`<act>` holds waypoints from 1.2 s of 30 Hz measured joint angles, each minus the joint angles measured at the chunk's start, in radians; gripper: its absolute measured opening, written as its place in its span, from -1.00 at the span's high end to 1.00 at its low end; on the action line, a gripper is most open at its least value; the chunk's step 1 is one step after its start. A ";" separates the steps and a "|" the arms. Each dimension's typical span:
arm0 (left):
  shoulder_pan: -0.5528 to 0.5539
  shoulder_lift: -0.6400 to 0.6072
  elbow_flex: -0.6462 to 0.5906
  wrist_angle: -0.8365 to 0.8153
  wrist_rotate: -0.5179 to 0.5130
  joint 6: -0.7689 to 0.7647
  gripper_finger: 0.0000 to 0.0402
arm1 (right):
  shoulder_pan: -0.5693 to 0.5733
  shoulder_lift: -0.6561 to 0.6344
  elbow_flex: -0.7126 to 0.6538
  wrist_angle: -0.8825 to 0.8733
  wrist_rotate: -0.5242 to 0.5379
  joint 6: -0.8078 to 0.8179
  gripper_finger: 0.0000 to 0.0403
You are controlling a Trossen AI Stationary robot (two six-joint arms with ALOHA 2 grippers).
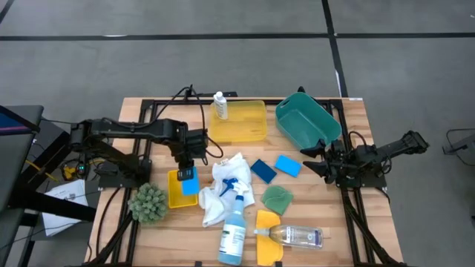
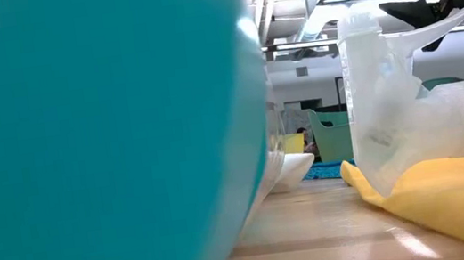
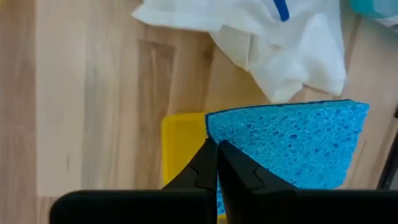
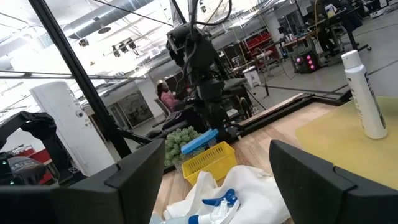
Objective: Pick & Place Kitchen Items
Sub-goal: Put the blue sponge into the bottom yellow bin
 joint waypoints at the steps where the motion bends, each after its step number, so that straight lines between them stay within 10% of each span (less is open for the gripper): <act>1: -0.008 0.000 0.000 -0.004 0.000 -0.008 1.00 | 0.000 0.000 0.000 0.000 0.000 0.000 -0.38; 36: -0.074 0.001 -0.150 0.086 0.005 -0.055 1.00 | 0.000 0.000 0.000 -0.001 -0.002 0.003 -0.38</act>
